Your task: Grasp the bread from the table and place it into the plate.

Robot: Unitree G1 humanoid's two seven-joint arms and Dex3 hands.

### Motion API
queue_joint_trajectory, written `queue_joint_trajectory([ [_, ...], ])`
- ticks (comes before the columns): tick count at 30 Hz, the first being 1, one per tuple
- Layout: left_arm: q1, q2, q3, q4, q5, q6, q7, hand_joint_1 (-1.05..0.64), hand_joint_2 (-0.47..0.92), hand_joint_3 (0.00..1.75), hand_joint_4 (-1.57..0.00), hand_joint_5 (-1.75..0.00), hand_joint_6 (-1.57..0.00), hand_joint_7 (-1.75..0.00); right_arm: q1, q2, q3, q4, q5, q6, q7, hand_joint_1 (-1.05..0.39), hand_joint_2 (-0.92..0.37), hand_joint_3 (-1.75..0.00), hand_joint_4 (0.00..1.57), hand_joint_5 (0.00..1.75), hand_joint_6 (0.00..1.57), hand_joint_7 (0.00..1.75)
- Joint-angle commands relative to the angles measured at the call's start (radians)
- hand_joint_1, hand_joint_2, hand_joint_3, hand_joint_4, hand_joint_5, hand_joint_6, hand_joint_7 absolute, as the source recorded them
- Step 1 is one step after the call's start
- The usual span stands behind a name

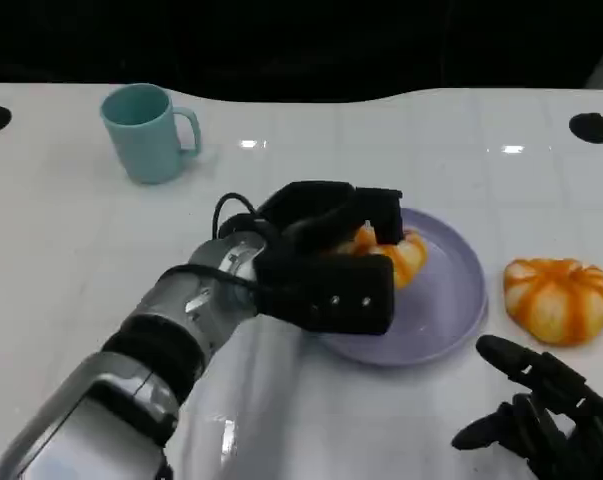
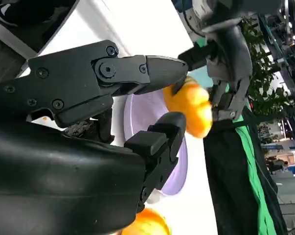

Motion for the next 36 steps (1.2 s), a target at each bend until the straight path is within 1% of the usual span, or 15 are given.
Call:
queue_joint_trajectory([
  [1, -0.042, -0.001, 0.008, 0.039, -0.023, -0.033, -0.050, -0.33, 0.91, 0.21, -0.59, -0.82, -0.71, -0.11, 0.007, -0.013, -0.005, -0.018, -0.002, 0.004, -0.008, -0.75, -0.92, -0.33, 0.73, 1.11, 0.97, 0.28],
  [2, -0.044, 0.001, 0.005, 0.045, -0.019, -0.038, -0.050, -0.37, 0.92, 0.19, -0.54, -0.62, -0.62, -0.06, 0.007, -0.014, -0.004, -0.020, 0.000, 0.007, -0.008, -0.75, -0.92, -0.33, 0.72, 1.11, 0.97, 0.28],
  [3, -0.045, 0.001, 0.003, 0.049, -0.017, -0.042, -0.050, -0.40, 0.92, 0.18, -0.52, -0.48, -0.57, -0.03, 0.008, -0.014, -0.004, -0.022, 0.002, 0.009, -0.007, -0.75, -0.92, -0.33, 0.72, 1.11, 0.97, 0.28],
  [4, -0.047, 0.002, 0.002, 0.053, -0.015, -0.045, -0.050, -0.40, 0.92, 0.18, -0.51, -0.43, -0.55, -0.01, 0.008, -0.014, -0.004, -0.023, 0.003, 0.010, -0.007, -0.75, -0.92, -0.33, 0.72, 1.11, 0.97, 0.28],
  [6, -0.048, 0.001, 0.003, 0.057, -0.015, -0.048, -0.049, -0.41, 0.92, 0.18, -0.51, -0.39, -0.54, -0.01, 0.008, -0.015, -0.004, -0.023, 0.003, 0.011, -0.007, -0.75, -0.92, -0.33, 0.72, 1.11, 0.97, 0.28],
  [8, -0.057, 0.012, -0.015, 0.052, 0.008, -0.044, -0.051, -0.54, 0.92, 0.24, -0.38, -0.31, -0.44, 0.00, 0.010, -0.013, -0.004, -0.029, 0.007, 0.018, -0.010, -0.74, -0.92, -0.33, 0.72, 1.11, 0.97, 0.28],
  [11, -0.068, 0.022, -0.021, 0.044, 0.013, -0.021, -0.096, -0.67, 0.92, 0.33, -0.27, -0.26, -0.37, 0.00, 0.010, -0.014, -0.002, -0.028, -0.007, 0.007, -0.015, -0.74, -0.92, -0.33, 0.72, 1.12, 0.97, 0.28],
  [18, -0.068, 0.038, -0.014, 0.021, 0.006, -0.012, -0.139, -0.70, 0.92, 0.38, -0.29, -0.25, -0.41, -0.02, 0.012, -0.010, 0.000, -0.034, -0.004, 0.015, -0.022, -0.74, -0.92, -0.33, 0.72, 1.12, 0.97, 0.28],
  [19, -0.062, 0.049, -0.002, 0.006, -0.008, -0.025, -0.143, -0.69, 0.92, 0.38, -0.35, -0.28, -0.46, -0.05, 0.011, -0.011, 0.000, -0.033, -0.003, 0.015, -0.022, -0.74, -0.92, -0.33, 0.72, 1.12, 0.97, 0.28],
  [22, -0.037, 0.086, 0.027, -0.047, -0.036, -0.082, -0.124, -0.62, 0.92, 0.31, -0.68, -0.45, -0.75, -0.17, 0.007, -0.011, 0.001, -0.030, -0.008, 0.015, -0.026, -0.75, -0.92, -0.33, 0.71, 1.12, 0.97, 0.28],
  [24, -0.023, 0.100, 0.047, -0.078, -0.059, -0.084, -0.149, -0.60, 0.92, 0.29, -0.74, -0.48, -0.80, -0.17, 0.005, -0.012, 0.002, -0.028, -0.012, 0.013, -0.029, -0.75, -0.92, -0.34, 0.72, 1.12, 0.97, 0.28],
  [29, 0.040, 0.122, 0.110, -0.169, -0.154, -0.087, -0.208, -0.53, 0.92, 0.27, -0.77, -0.54, -0.84, -0.15, 0.000, -0.010, 0.000, -0.023, -0.006, 0.011, -0.024, -0.75, -0.92, -0.33, 0.72, 1.13, 0.97, 0.29],
  [32, 0.137, 0.128, 0.193, -0.290, -0.292, -0.072, -0.275, -0.47, 0.92, 0.28, -0.67, -0.85, -0.87, -0.11, -0.002, -0.009, -0.003, -0.020, 0.003, 0.015, -0.018, -0.75, -0.92, -0.33, 0.71, 1.13, 0.97, 0.29],
  [34, 0.174, 0.130, 0.215, -0.347, -0.333, -0.053, -0.301, -0.43, 0.92, 0.28, -0.65, -0.96, -0.87, -0.10, -0.002, -0.008, -0.005, -0.020, 0.008, 0.019, -0.015, -0.75, -0.92, -0.33, 0.71, 1.13, 0.97, 0.29],
  [36, 0.235, 0.115, 0.259, -0.403, -0.406, -0.043, -0.310, -0.40, 0.92, 0.28, -0.67, -1.00, -0.89, -0.10, 0.000, -0.010, -0.003, -0.019, -0.001, 0.012, -0.017, -0.75, -0.92, -0.33, 0.71, 1.13, 0.96, 0.28],
])
